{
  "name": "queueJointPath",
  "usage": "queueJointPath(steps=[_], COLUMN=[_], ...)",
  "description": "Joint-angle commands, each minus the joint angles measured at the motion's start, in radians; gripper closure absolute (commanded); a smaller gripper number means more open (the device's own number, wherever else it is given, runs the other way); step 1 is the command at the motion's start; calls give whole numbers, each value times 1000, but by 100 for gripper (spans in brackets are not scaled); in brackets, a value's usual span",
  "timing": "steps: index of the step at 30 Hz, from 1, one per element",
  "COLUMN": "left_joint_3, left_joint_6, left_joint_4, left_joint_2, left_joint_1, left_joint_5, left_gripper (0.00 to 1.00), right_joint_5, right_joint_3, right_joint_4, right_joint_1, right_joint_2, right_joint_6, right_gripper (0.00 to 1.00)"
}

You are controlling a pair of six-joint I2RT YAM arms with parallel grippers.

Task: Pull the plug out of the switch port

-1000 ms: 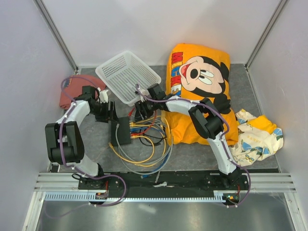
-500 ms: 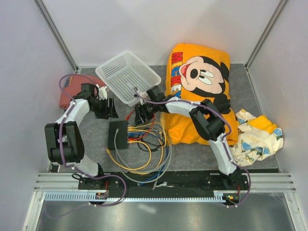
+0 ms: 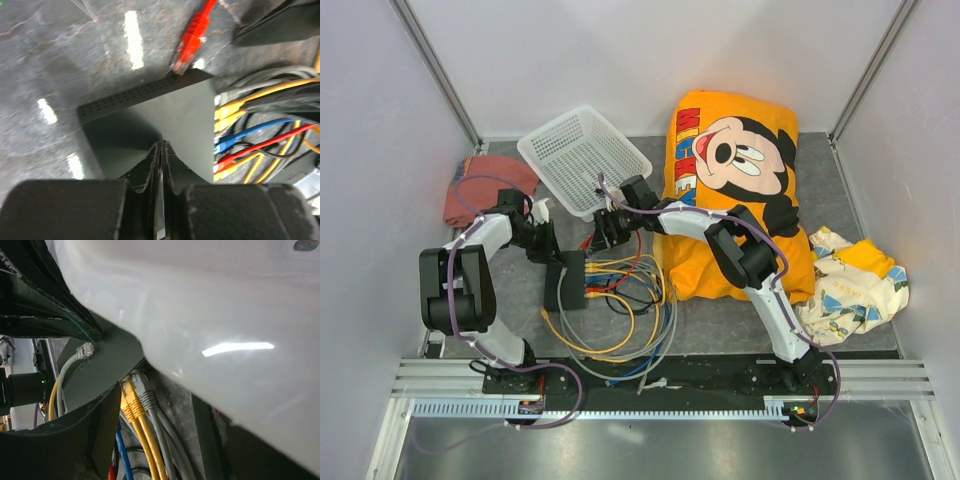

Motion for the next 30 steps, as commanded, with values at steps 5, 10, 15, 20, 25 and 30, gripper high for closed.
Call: queueJointPath(steps=[5, 10, 15, 20, 25, 30], left_joint_3=[14, 17, 15, 14, 9, 11], left_joint_6=[-77, -80, -83, -81, -81, -80], left_joint_4=[38, 37, 40, 43, 47, 49], left_joint_2=[77, 91, 94, 88, 79, 84], left_joint_1=[-7, -9, -9, -9, -7, -9], left_joint_5=[-68, -81, -79, -79, -79, -79], left_gripper=[98, 98, 98, 99, 98, 98], right_joint_5=[64, 68, 39, -4, -5, -18], right_joint_3=[34, 25, 37, 45, 42, 42], right_joint_4=[-74, -86, -91, -91, -112, -118], right_joint_1=[35, 50, 61, 61, 61, 62], right_joint_2=[58, 61, 74, 83, 84, 84], right_joint_6=[3, -5, -17, -33, -53, -59], right_gripper=[41, 46, 50, 52, 55, 56])
